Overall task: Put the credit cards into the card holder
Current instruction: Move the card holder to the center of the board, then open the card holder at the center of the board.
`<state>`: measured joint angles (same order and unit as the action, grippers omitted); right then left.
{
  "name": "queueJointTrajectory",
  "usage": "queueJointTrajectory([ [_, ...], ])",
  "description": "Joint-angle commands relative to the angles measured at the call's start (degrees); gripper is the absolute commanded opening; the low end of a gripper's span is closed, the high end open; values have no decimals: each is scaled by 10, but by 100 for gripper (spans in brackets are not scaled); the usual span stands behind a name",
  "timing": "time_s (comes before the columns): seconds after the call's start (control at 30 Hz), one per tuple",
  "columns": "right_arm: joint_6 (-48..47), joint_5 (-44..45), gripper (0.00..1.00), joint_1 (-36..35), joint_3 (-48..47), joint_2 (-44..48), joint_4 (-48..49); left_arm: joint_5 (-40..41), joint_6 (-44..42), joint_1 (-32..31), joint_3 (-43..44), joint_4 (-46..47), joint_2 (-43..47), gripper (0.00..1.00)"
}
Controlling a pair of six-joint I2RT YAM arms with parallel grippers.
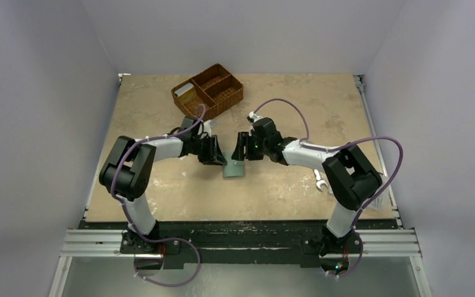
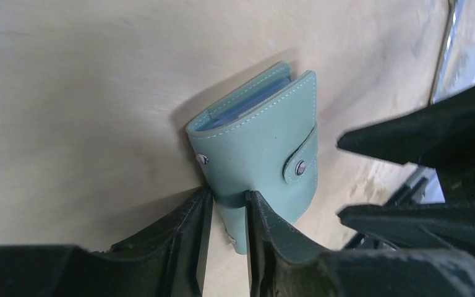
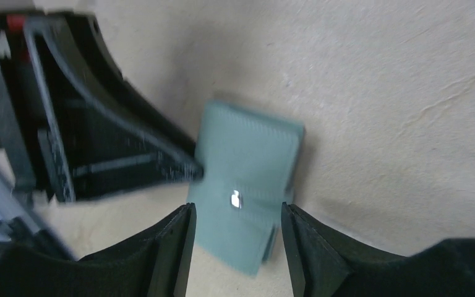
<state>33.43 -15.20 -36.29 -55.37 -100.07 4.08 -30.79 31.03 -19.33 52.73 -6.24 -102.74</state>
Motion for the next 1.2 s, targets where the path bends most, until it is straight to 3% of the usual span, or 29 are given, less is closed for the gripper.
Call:
queueJointTrajectory([
  [0.0,-35,211,61,-49,-72,-10,-109,-9,-1,-13,0,-19,-34,27],
  [0.27,-43,463,62,-160,-168,-61,-239,-1,2,-13,8,-33,-61,20],
  [0.37,-29,481,61,-178,-162,-61,-244,3,8,-13,7,-32,-59,20],
  [0.53,-25,489,48,-181,-154,-71,-243,2,11,-13,9,-33,-69,17],
  [0.7,-17,475,48,-184,-128,-59,-224,-3,11,-12,9,-30,-70,17],
  [0.8,-17,472,48,-184,-123,-66,-209,-13,12,-13,8,-23,-71,23],
  [0.87,-17,465,40,-184,-115,-73,-194,-20,12,-13,5,-18,-70,28],
  [0.93,-11,474,21,-183,-110,-74,-193,-23,11,-13,4,-16,-70,33],
  [1.03,-5,472,1,-183,-83,-58,-166,-23,11,-15,3,-16,-72,40],
  [1.17,-7,452,0,-182,-48,-28,-112,-26,8,-16,0,-9,-58,43],
])
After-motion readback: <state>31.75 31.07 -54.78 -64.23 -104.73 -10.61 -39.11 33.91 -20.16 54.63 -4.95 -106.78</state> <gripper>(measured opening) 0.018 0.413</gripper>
